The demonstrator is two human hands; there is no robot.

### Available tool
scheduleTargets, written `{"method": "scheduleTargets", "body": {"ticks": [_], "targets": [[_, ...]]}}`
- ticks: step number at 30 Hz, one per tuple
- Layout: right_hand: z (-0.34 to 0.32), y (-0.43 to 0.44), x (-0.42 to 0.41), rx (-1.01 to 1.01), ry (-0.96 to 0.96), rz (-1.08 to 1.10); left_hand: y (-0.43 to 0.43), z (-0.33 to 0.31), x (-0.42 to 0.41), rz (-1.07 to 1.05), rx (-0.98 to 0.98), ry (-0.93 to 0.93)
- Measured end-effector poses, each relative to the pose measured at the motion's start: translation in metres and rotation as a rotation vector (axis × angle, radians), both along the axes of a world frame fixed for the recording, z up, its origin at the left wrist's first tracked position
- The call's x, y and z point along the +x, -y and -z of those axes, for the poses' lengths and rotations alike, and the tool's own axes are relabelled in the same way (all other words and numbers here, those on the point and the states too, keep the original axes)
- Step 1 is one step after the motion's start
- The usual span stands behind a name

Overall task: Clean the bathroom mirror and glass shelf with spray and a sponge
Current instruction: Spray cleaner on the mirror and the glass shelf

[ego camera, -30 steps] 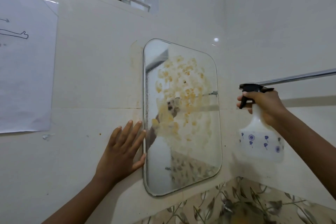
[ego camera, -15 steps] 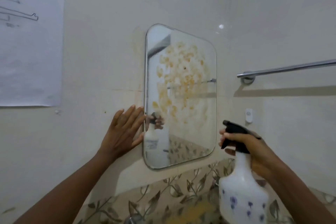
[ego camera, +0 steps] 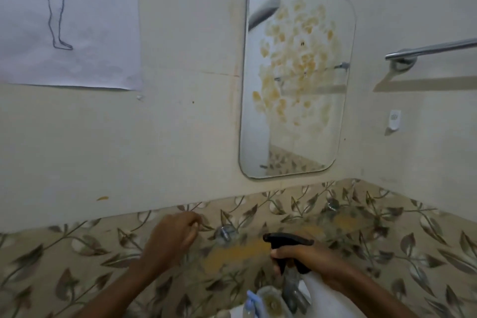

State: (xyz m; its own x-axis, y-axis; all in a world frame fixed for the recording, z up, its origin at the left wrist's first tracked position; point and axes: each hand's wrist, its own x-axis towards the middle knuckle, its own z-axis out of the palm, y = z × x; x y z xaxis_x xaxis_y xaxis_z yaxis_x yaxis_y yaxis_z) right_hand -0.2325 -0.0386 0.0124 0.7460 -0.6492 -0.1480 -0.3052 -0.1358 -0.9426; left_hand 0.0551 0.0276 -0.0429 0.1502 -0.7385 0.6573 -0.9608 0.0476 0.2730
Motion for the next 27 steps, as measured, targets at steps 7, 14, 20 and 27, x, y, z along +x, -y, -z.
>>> {"method": "scheduleTargets", "body": {"ticks": [7, 14, 20, 27], "targets": [[0.022, -0.005, 0.031, 0.025, 0.017, 0.024, 0.003, 0.055, -0.024, -0.121, 0.021, -0.259], [0.024, 0.002, 0.022, -0.030, 0.009, 0.003, 0.008, 0.062, -0.028, -0.214, 0.068, -0.324], [0.038, 0.034, -0.004, -0.045, 0.056, 0.242, 0.009, 0.062, -0.031, -0.236, 0.060, -0.211], [0.039, 0.055, -0.027, -0.034, 0.031, 0.342, 0.008, 0.059, -0.036, -0.344, 0.105, -0.058]]}}
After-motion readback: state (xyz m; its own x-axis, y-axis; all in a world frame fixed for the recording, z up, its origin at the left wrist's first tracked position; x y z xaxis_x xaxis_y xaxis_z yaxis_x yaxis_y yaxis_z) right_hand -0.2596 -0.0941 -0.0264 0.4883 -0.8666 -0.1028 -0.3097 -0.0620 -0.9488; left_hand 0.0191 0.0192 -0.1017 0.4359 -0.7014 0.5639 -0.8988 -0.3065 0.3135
